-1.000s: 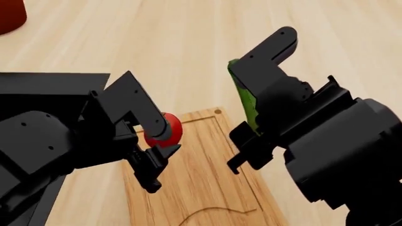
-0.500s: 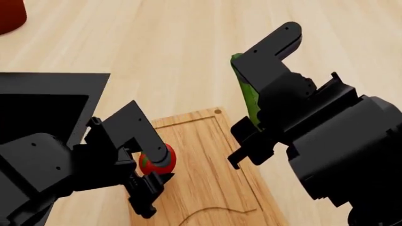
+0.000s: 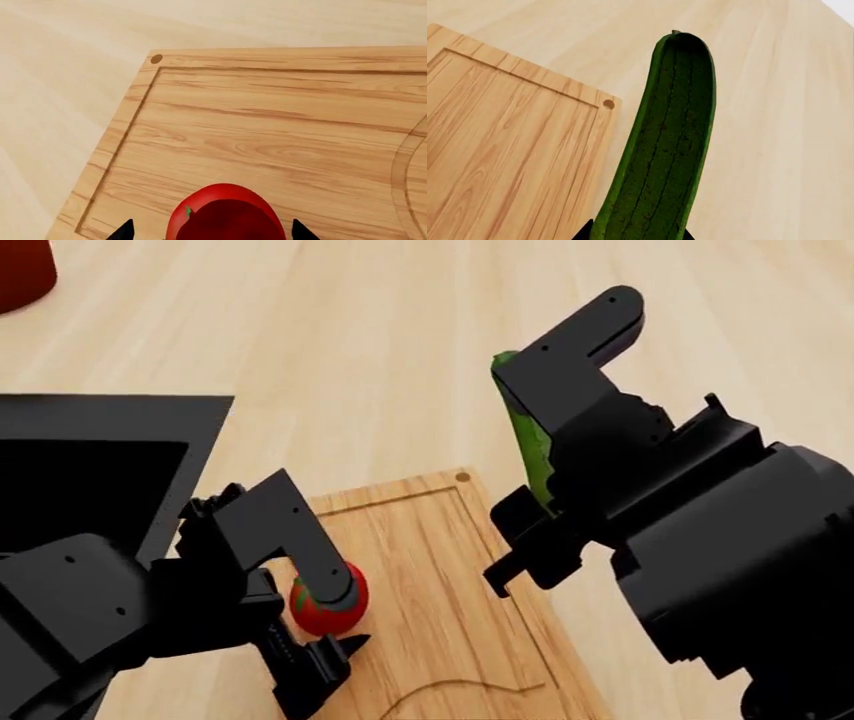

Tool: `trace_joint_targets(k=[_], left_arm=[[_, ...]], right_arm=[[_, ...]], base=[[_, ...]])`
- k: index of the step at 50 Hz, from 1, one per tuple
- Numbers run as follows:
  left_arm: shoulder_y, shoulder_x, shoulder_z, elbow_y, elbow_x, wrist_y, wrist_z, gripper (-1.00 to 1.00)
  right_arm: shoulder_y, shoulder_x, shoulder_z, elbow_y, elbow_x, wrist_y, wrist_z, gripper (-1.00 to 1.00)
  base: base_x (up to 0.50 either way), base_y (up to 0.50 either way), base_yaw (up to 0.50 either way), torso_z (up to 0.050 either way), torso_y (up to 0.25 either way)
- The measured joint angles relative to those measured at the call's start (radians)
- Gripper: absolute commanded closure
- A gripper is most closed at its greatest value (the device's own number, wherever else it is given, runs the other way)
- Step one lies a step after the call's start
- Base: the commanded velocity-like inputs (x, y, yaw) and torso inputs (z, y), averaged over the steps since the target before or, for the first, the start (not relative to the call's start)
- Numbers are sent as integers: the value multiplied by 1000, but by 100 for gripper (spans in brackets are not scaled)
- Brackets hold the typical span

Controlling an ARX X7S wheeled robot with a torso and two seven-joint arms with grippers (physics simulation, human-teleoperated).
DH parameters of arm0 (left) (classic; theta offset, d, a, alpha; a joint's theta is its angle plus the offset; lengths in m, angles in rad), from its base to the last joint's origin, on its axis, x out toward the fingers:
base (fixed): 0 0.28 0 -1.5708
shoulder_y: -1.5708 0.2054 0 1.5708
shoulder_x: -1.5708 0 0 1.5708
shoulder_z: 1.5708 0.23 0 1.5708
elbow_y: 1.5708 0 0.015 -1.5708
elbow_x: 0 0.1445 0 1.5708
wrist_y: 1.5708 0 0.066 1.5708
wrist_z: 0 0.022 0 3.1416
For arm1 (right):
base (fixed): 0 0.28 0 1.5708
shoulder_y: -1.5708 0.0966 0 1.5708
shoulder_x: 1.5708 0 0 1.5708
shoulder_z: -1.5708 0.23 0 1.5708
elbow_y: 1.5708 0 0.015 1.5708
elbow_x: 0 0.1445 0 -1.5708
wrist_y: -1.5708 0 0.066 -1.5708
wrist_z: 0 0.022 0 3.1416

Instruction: Pick the vegetables from the sink and place them on the cutting board.

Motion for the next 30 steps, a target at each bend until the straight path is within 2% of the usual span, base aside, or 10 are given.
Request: trace_joint_targets(k=[7,17,25,30], left_arm=[[-5,-4,-12,12,-12,-2,-6,-100],[-35,-13,-86,89,-58,-13,-17,-100],[-52,-1,-164,87,-79,5,-50,-100],[-61,26,-239,33,-73,48,-109,-100]], right_arm=[[-1,2,3,-4,4,3,4,100],[-6,0,-3,4,7,-5,4,100],[2,-18,-35,42,12,34,-2,100],[23,-44,-39,91,41,67,-30,100]], base=[[0,0,0,0,0],[0,0,0,0,0],[0,0,0,0,0],[0,0,1,3,0]])
